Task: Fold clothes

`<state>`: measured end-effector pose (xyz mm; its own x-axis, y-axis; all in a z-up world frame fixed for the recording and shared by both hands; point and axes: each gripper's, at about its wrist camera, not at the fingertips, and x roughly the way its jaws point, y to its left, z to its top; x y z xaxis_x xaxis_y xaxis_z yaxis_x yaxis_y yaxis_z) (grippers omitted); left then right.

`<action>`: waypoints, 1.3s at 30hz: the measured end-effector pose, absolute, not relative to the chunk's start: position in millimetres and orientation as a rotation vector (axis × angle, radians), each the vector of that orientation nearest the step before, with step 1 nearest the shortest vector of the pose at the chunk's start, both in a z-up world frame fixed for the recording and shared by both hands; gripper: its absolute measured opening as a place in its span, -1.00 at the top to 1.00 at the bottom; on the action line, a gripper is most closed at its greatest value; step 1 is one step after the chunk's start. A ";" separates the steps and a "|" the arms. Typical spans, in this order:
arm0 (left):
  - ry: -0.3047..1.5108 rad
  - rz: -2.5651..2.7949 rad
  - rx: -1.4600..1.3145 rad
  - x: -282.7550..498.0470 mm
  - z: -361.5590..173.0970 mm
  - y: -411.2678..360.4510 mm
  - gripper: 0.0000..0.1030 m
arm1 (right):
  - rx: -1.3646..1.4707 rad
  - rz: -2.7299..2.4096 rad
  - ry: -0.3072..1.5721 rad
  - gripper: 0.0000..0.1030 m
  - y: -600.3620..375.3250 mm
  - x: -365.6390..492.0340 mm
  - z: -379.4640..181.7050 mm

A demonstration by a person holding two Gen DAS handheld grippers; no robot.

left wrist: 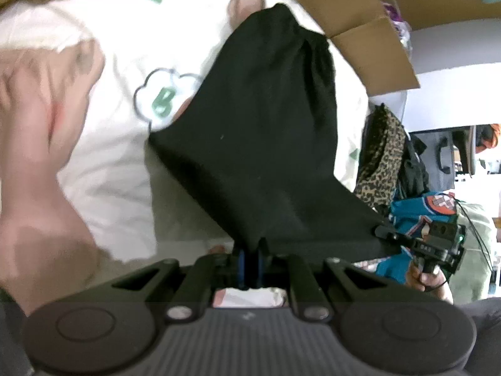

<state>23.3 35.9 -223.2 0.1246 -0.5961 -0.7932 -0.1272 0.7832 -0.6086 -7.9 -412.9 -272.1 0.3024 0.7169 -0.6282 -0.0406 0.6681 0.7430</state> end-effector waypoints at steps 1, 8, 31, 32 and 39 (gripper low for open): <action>1.422 -0.384 -0.630 26.8 -220.0 36.0 0.85 | 0.696 0.559 1.163 0.90 -413.4 -5.4 -270.1; 1.365 -0.405 -0.601 59.8 -202.6 37.1 0.85 | 0.679 0.538 1.133 0.90 -414.9 16.5 -257.3; 1.268 -0.469 -0.420 177.7 -207.8 31.7 0.85 | 0.675 0.415 1.001 0.90 -410.9 101.5 -267.4; 1.266 -0.471 -0.414 182.9 -209.2 31.4 0.85 | 0.677 0.409 0.999 0.90 -411.0 105.6 -269.4; 1.250 -0.486 -0.396 216.0 -224.0 28.0 0.85 | 0.670 0.372 0.989 0.90 -414.3 126.4 -281.2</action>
<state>216.0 28.0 -224.0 0.2380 -0.5522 -0.7990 0.1329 0.8334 -0.5364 126.4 -414.3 -281.2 0.5109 0.5729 -0.6409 0.0078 0.7424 0.6699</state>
